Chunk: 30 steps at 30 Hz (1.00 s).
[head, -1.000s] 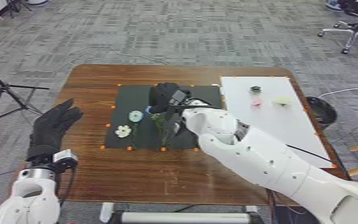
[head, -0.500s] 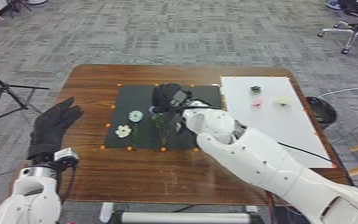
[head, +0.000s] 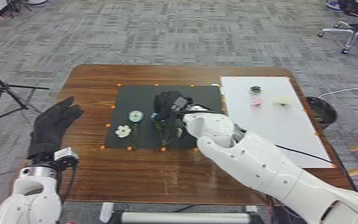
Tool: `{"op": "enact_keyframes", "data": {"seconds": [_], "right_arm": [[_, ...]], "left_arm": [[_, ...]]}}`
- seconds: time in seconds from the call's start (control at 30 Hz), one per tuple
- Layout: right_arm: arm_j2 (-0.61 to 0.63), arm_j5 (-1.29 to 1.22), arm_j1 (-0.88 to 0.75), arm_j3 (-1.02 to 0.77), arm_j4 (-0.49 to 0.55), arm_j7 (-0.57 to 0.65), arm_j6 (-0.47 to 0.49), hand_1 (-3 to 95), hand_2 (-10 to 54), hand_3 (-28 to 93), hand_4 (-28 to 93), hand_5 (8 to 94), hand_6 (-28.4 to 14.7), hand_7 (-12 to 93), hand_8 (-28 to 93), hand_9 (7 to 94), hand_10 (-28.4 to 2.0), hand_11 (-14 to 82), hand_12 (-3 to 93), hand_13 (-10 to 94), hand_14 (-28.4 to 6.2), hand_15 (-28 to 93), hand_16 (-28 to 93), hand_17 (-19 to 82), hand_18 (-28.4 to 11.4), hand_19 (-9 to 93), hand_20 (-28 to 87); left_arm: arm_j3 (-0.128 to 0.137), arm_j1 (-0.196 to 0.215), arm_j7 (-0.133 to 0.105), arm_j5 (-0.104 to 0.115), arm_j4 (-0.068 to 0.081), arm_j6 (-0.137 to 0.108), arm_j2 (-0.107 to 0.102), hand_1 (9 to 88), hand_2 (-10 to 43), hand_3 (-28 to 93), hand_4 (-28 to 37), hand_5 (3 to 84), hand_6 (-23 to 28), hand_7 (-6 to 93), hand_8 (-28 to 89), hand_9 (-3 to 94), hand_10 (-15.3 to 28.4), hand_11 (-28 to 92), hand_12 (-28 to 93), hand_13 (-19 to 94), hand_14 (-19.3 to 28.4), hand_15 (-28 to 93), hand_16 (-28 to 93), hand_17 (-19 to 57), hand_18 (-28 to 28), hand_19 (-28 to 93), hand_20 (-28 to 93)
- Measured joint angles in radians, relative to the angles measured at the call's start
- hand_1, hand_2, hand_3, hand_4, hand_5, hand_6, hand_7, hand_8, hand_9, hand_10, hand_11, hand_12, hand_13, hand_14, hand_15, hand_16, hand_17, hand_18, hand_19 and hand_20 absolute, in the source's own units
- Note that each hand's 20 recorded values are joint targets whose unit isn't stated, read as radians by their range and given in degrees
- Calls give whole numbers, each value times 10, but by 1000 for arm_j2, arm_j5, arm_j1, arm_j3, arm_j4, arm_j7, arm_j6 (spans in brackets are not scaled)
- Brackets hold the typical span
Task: Arrange flowers
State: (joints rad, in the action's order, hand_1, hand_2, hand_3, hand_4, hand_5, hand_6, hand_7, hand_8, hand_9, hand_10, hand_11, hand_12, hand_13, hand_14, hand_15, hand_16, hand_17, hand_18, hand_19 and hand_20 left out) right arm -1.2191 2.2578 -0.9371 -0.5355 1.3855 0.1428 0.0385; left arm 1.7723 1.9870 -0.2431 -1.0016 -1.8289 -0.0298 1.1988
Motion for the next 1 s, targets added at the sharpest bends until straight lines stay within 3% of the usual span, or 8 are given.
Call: {"op": "enact_keyframes", "data": {"seconds": [0.4,1.0], "right_arm": [[5,-29,15,2,7,0,11,402,-82,638,-146,668,22,148,-81,699,-121,103,131,733,-101,533,333,314,-226,691,549],[42,-112,59,16,85,-1,8,385,-95,641,-140,661,28,160,-111,692,-127,100,136,722,-105,535,328,304,-228,681,553]], "left_arm": [[-2,-1,2,0,0,0,0,250,22,699,-283,441,44,127,-67,468,144,213,130,369,187,239,3,52,141,123,193],[-4,-3,6,-2,1,2,-2,256,18,698,-283,441,43,129,-67,468,143,214,129,369,186,237,3,52,141,123,192]]}}
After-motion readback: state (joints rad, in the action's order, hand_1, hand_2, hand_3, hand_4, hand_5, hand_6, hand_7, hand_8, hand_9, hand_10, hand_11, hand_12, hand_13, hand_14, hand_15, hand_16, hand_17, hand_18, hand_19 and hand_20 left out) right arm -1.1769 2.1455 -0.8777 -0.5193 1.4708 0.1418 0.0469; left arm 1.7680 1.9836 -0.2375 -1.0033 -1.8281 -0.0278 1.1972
